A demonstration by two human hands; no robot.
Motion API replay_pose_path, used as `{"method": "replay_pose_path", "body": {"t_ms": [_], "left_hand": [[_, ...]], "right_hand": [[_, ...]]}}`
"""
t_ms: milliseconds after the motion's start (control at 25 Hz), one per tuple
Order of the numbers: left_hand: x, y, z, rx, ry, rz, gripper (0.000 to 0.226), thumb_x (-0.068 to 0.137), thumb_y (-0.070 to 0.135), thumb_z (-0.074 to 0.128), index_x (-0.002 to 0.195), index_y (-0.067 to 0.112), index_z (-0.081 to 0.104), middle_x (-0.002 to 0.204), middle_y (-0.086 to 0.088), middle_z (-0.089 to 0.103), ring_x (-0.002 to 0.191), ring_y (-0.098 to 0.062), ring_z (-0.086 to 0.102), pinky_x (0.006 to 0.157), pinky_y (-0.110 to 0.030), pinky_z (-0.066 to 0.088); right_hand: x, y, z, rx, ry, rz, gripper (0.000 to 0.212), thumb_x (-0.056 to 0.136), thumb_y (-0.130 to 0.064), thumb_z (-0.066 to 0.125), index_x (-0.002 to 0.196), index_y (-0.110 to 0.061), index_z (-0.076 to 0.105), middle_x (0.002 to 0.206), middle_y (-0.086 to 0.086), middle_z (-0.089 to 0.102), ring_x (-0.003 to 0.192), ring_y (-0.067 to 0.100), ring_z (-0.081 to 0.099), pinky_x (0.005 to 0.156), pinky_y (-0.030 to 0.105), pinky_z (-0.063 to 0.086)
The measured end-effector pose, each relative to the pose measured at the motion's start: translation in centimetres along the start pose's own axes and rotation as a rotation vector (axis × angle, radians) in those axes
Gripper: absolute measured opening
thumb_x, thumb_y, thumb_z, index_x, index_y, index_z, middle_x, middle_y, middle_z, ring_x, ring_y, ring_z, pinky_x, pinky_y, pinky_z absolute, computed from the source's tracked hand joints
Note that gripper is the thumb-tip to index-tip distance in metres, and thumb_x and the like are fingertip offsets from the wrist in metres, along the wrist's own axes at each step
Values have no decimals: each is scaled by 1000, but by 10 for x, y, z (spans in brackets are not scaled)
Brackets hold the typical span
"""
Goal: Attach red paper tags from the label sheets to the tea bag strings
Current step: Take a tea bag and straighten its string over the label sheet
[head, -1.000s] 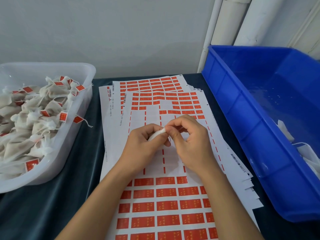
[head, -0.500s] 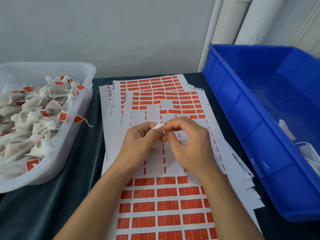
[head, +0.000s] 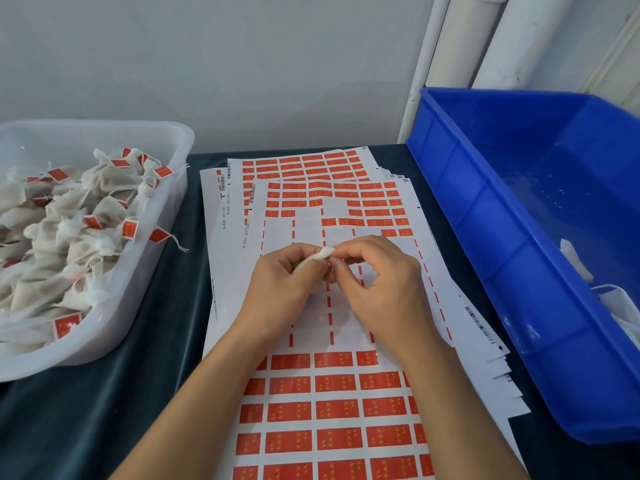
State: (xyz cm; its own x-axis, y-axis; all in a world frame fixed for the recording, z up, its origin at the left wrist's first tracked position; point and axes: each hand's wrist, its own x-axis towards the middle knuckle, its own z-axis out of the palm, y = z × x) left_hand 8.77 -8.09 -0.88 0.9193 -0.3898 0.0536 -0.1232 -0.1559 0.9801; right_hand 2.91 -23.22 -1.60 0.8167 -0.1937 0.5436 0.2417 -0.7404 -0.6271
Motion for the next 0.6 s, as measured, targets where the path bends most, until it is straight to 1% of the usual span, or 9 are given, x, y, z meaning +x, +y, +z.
{"method": "replay_pose_path", "body": {"t_ms": [160,280,400,480,560,600], "left_hand": [[0,0,2,28,5,28,23,103,27,62,90,26,80,85,9,78,84,-8,73,73,-14,53],[-1,0,3,57,-2,27,23,102,27,62,87,27,79,83,9,77,82,-8,72,70,-15,53],[-1,1,3,79,-7,19,23,101,27,61,86,27,79,83,8,76,82,-11,72,70,-20,54],[-1,1,3,90,-11,15,24,102,26,60,86,25,77,84,6,76,81,-12,72,72,-26,57],[-1,1,3,85,-10,-2,23,103,29,58,89,20,74,85,2,75,82,-18,73,75,-38,61],[-1,1,4,73,-6,-7,22,103,31,57,91,19,71,84,1,75,81,-20,73,76,-41,62]], "right_hand": [[-1,0,4,-99,-6,1,13,93,-23,77,104,-18,72,105,-4,72,96,9,65,85,18,54],[-1,1,4,-105,-42,34,14,94,-23,75,104,-20,67,105,-5,69,95,8,62,83,12,49],[0,0,4,-114,-75,62,13,96,-22,71,104,-22,62,102,-9,64,91,5,59,78,7,42],[0,-1,4,-83,-105,82,11,98,-23,67,102,-26,57,98,-15,60,89,4,58,72,6,45],[1,-4,4,12,-124,120,11,101,-26,62,100,-30,53,94,-18,59,92,2,60,74,7,50],[1,-5,4,66,-124,146,11,102,-27,60,99,-32,51,92,-19,59,93,2,61,75,8,51]]}}
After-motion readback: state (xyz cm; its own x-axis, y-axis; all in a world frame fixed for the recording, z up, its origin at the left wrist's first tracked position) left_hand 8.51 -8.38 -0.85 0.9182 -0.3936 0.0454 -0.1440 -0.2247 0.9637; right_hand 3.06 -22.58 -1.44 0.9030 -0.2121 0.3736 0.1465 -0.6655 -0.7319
